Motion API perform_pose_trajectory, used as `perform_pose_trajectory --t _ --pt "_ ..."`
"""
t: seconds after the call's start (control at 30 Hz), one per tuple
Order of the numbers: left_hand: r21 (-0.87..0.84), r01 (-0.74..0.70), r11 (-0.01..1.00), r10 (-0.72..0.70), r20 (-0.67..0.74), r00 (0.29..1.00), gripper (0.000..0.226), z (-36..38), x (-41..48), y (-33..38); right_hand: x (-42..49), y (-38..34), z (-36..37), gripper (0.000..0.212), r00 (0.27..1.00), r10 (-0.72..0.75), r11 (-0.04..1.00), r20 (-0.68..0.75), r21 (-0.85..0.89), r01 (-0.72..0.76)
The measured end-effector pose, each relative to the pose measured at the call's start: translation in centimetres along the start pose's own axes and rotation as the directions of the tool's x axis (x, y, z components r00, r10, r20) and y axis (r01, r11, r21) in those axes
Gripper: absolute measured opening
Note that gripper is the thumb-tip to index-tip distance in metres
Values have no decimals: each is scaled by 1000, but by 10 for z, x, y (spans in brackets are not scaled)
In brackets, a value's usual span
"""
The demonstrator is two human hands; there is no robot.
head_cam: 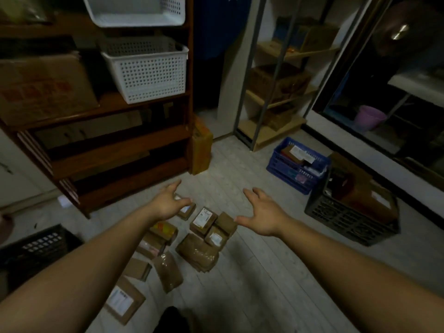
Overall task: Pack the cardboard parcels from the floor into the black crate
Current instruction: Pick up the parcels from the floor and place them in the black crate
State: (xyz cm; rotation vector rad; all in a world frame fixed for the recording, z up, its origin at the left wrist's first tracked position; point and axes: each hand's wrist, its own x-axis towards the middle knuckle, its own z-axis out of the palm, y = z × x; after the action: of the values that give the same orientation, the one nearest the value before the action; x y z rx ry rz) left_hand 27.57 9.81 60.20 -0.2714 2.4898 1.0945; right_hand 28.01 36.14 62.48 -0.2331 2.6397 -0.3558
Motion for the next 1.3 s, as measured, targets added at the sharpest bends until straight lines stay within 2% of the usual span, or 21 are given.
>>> perform_pose_trajectory --t 0.2,0.3,0.33,0.43,0.5,0.57,0.63,0.7,0.83,0.97,1.1,1.3 --pt "-197 173 965 -178 -9 984 73 28 31 -21 76 16 9 97 992 -43 999 123 18 41" --pt "-284 269 920 -286 -20 958 98 48 46 -44 119 21 16 93 980 -110 994 167 36 105" --pt "-291 295 910 -317 -29 948 99 56 48 -47 133 24 21 90 973 -134 991 186 39 129" --pt "-331 350 876 -408 -125 904 76 85 44 -40 169 34 39 78 935 -243 970 259 85 228" --pt "-388 426 817 -510 -142 848 81 112 47 -42 190 48 59 70 902 -298 954 311 118 275" --pt "-459 477 750 -588 -133 798 88 144 56 -52 213 71 86 77 854 -349 937 385 150 315" --pt "-505 523 687 -649 -103 754 77 175 68 -66 232 87 109 94 827 -382 924 413 192 330" --pt "-533 565 630 -698 -70 713 77 207 85 -82 256 106 141 100 811 -374 927 450 186 325" --pt "-570 579 583 -721 -34 692 82 272 139 -139 308 126 217 101 796 -376 926 475 164 340" --pt "-661 506 554 -707 -54 705 74 337 208 -210 369 141 326 97 786 -387 922 481 196 334" --pt "-735 436 518 -690 -58 721 90 398 281 -289 427 150 430 92 794 -412 908 447 269 320" --pt "-824 392 409 -721 -29 692 85 463 348 -357 481 168 531 81 831 -383 916 402 284 285"
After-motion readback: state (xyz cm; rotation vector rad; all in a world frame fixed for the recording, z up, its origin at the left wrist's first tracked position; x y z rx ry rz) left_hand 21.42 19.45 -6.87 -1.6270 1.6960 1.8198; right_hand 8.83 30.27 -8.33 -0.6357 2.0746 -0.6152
